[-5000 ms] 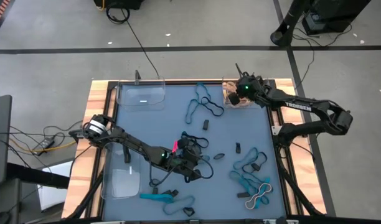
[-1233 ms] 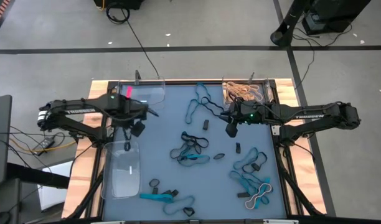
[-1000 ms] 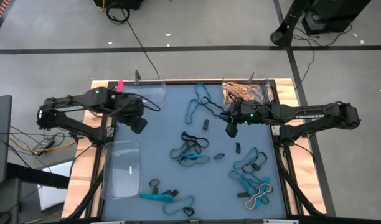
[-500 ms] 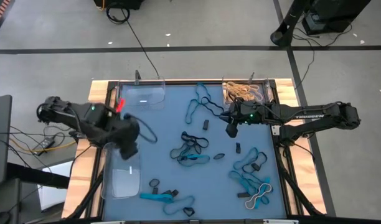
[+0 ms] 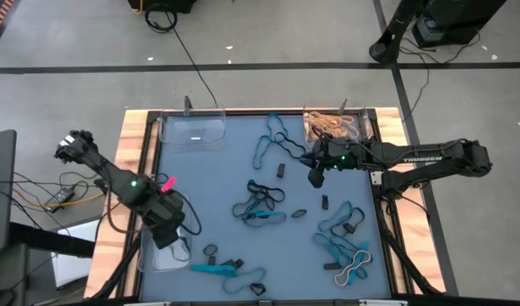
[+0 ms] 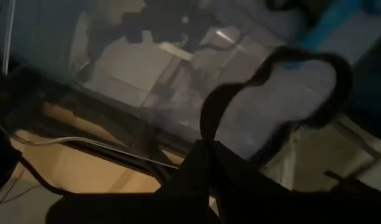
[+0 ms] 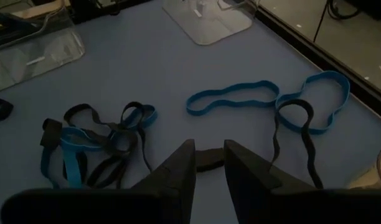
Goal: Sort rubber bands into baskets
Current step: Put the big black rubber band into the bottom left transparent bin
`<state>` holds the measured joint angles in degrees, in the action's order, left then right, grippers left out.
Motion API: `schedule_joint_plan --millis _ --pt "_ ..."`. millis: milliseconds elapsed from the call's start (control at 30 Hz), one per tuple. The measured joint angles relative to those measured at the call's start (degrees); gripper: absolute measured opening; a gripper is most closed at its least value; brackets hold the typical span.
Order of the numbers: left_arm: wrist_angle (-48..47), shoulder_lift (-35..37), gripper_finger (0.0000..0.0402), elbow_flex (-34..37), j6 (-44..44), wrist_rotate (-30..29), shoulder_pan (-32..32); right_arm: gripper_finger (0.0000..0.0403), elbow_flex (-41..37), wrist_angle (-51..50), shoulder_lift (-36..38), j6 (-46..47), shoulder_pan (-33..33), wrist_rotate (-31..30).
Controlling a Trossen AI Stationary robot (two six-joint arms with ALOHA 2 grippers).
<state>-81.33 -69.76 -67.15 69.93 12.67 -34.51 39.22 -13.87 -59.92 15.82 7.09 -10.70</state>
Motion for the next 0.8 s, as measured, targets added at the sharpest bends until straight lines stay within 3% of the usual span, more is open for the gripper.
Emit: schedule_joint_plan --millis 267,467,567,633,800 --pt "2.7 0.0 0.0077 8.4 4.2 -0.8 -0.1 0.0104 0.0 0.3 -1.6 0.6 -0.9 -0.7" --pt "2.6 0.0 0.0152 11.7 4.2 -0.6 -0.1 0.0113 0.0 5.6 -9.5 0.2 -1.8 -2.6" --pt "2.1 0.0 0.0171 11.9 4.0 -1.8 -0.1 0.0116 0.0 8.5 -13.2 -2.4 -1.8 -3.1" --pt "2.6 0.0 0.0174 11.8 4.0 -7.1 -0.1 0.0116 0.0 9.6 -15.2 -4.2 -1.5 -5.5" --pt "10.3 0.2 0.0175 11.5 0.3 -27.5 0.4 0.0114 0.0 10.0 -19.1 -7.8 1.0 -10.4"
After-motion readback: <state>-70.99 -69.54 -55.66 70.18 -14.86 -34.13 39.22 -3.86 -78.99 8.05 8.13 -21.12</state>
